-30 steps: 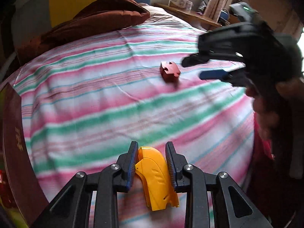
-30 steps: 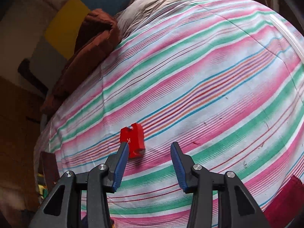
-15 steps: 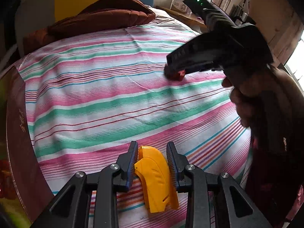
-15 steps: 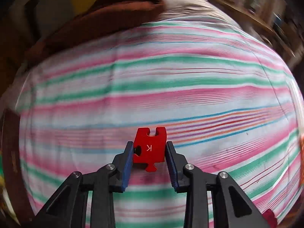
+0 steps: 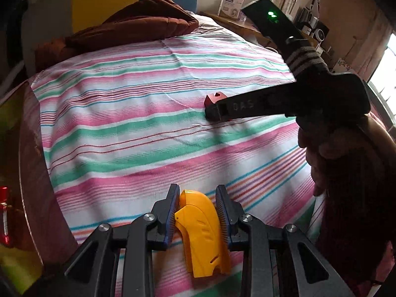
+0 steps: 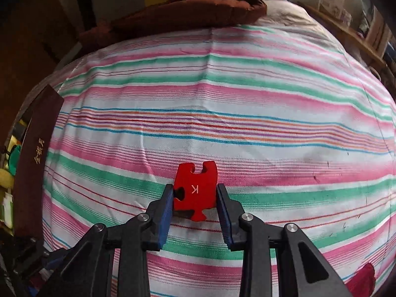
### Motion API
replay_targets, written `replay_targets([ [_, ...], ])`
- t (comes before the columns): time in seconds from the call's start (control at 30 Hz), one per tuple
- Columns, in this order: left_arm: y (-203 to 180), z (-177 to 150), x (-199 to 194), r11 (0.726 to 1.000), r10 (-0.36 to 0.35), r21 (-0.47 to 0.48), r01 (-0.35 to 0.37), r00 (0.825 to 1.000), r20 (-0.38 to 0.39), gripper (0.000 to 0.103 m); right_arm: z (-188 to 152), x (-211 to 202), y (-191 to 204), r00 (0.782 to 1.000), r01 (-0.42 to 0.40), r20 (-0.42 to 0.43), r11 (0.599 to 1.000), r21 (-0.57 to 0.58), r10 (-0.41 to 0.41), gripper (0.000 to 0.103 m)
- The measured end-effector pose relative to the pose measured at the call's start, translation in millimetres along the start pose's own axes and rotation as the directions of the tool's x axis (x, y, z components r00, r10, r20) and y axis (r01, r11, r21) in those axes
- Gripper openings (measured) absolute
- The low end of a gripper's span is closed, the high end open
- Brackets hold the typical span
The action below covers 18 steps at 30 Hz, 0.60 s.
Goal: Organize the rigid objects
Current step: 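Carry the yellow piece into the gold tray and open the left gripper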
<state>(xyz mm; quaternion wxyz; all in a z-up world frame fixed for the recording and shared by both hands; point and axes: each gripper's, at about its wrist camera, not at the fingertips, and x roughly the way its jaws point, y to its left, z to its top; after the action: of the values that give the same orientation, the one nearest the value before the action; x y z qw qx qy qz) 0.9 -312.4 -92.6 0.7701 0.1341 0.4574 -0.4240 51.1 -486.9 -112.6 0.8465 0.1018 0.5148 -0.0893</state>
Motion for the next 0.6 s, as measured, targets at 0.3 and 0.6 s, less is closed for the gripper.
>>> replay_targets([
  [0.3, -17, -2, -29, 0.999, 0.017, 0.051, -0.020, 0.997, 0.069, 0.030, -2, 0, 14, 0.999, 0.050, 0.026, 0.997, -0.066, -0.048, 0.033],
  [0.6, -5, 4, -84, 0.997, 0.074, -0.010, -0.073, 0.985, 0.156, 0.030, -7, -2, 25, 0.996, 0.080, 0.057, 0.991, -0.108, -0.074, 0.033],
])
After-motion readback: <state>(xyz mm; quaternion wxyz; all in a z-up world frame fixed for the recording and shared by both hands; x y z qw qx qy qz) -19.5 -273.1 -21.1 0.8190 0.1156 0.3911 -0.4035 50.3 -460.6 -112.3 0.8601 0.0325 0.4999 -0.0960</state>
